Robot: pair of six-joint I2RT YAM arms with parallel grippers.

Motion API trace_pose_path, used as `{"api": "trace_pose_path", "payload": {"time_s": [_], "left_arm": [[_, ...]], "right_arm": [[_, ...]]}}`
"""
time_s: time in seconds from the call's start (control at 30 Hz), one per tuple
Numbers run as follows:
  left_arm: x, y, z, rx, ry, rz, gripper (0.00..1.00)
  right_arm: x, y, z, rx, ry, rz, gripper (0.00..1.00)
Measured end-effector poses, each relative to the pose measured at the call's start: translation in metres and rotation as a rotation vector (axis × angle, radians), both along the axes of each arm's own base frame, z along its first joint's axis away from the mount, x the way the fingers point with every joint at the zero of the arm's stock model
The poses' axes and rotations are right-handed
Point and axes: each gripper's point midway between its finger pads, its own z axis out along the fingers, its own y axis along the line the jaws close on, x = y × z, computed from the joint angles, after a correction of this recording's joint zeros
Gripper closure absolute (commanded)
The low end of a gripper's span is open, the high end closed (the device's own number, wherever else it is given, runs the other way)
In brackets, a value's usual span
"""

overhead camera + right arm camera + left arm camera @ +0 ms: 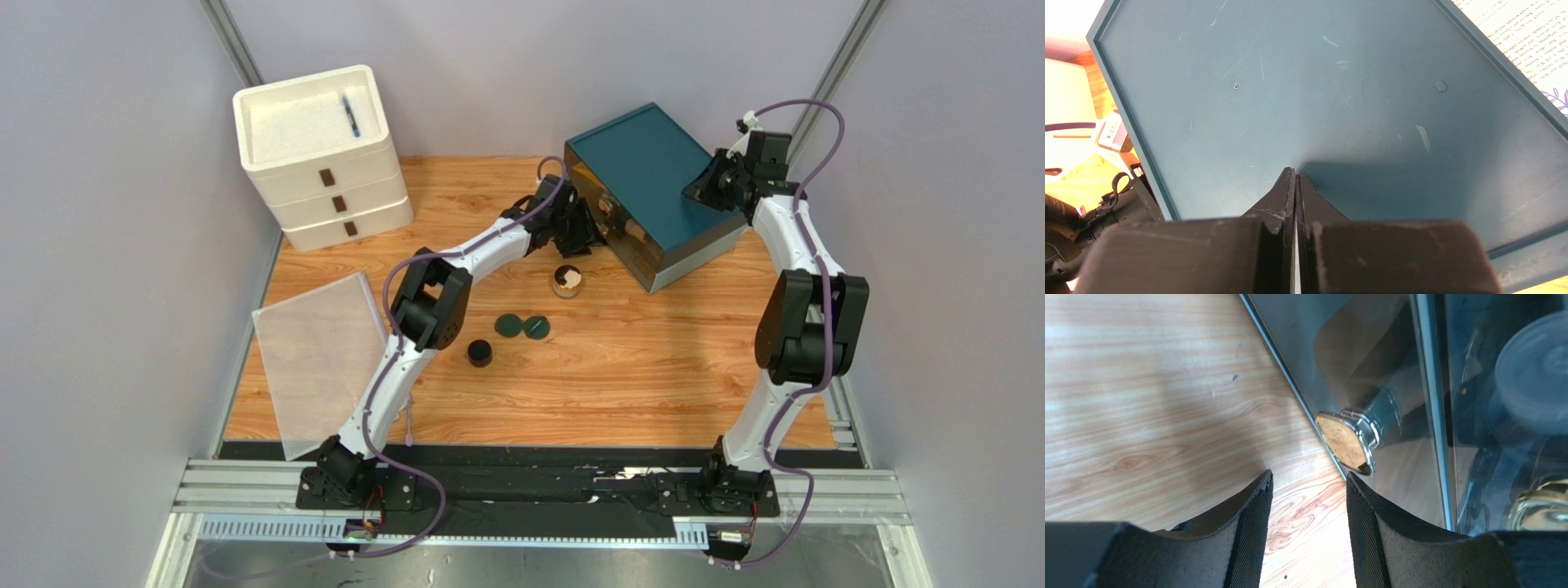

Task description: Organize the makeup

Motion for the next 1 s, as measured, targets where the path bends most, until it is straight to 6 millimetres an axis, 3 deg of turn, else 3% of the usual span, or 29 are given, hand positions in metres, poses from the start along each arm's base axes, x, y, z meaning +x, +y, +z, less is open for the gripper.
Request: {"api": "trace_pose_path", "payload": {"time_s": [0.43,0.67,0.9,1.0], "left_arm": [[0.005,-0.004,0.007,-0.101,0.011,0.042,0.47],[0.019,-0.001,0.014,-0.163,-0.004,0.091,0.48],[0.024,0.002,0.018,-0.161,0.007,0.126,0.52],[0.032,0.005,0.032,-0.147,-0.004,0.155,0.58]], "right_arm": [[0.004,0.002,0.0,0.005,-0.009,0.008,1.0],[0.005,0.002,-0.001,0.006,-0.003,0.009,1.0],[0.005,0.002,-0.001,0.008,-0.001,0.01,1.0],[0.005,0.002,-0.001,0.008,0.0,0.01,1.0]]}}
